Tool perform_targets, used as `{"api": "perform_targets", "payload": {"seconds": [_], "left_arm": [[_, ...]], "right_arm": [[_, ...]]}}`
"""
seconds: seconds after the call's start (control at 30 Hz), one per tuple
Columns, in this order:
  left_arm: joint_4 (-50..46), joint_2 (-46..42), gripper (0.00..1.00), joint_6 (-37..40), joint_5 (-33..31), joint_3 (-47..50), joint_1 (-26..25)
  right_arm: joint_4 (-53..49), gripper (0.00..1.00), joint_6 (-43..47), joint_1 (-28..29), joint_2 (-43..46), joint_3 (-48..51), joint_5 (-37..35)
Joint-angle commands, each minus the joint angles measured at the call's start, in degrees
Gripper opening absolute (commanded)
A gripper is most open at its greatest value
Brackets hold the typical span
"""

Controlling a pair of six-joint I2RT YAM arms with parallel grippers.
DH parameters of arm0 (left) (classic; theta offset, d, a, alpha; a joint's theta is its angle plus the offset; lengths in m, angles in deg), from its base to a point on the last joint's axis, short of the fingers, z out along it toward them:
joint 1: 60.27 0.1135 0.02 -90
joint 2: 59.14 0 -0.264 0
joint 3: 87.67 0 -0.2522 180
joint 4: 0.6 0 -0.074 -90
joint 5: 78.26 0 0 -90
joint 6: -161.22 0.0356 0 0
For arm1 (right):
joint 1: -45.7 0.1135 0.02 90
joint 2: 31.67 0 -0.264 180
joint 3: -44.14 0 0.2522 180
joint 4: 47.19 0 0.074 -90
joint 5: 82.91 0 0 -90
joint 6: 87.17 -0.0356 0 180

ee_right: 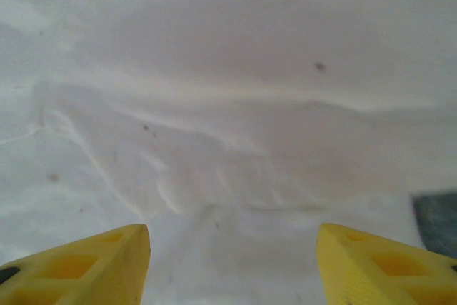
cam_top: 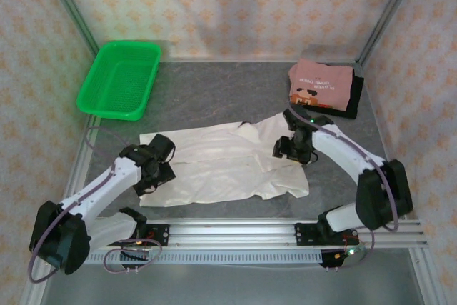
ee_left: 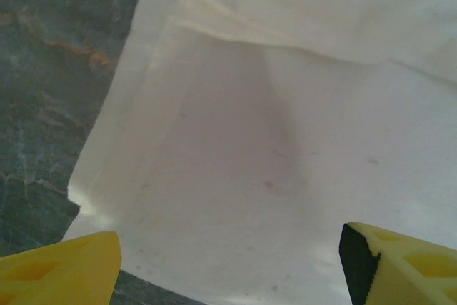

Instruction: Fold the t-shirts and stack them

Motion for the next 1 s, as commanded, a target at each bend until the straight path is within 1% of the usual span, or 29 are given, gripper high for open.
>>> {"api": "perform_targets", "payload": {"seconds": [0.0,0.1,0.17,0.27,0.43,0.6,0.7,0.87,0.97], "left_arm": [[-3.3,-2.6,0.82,-6.0,-2.1,2.4,0.3],[-2.6,-3.8,0.81,-7.7,-2.4,5.0,0.8],[-0.3,-3.5,0.81,-8.2,-1.5,6.8,1.5],[3.9,-1.1,0.78,-9.0,0.3,9.1,2.0],[11.0,2.6,0.70,-9.6,0.9,11.0,2.2],[13.7,5.7,0.55,-8.7,0.5,11.6,2.6],[15.3,5.9,0.41,-9.0,1.0,13.2,3.0],[14.4,3.9,0.18,-8.4,0.5,13.3,3.5],[13.5,2.4,0.08,-7.4,0.7,12.9,4.0]], "right_arm": [[-12.1,0.64,-2.0,-0.5,5.3,1.2,-1.2],[-17.1,0.64,-3.6,-1.1,7.9,4.3,0.3],[-18.0,0.63,-5.4,-1.2,9.4,7.2,0.2],[-16.4,0.62,-7.8,-1.6,10.7,11.0,-0.4],[-12.9,0.57,-9.5,-1.6,8.7,12.6,-1.9],[-9.9,0.56,-11.0,-1.3,6.2,12.1,-3.9],[-8.0,0.53,-11.9,-0.9,3.3,12.8,-4.5],[-5.3,0.52,-13.3,-0.5,-1.2,13.2,-6.7],[-3.9,0.46,-13.5,-0.4,-3.6,12.6,-8.0]]}}
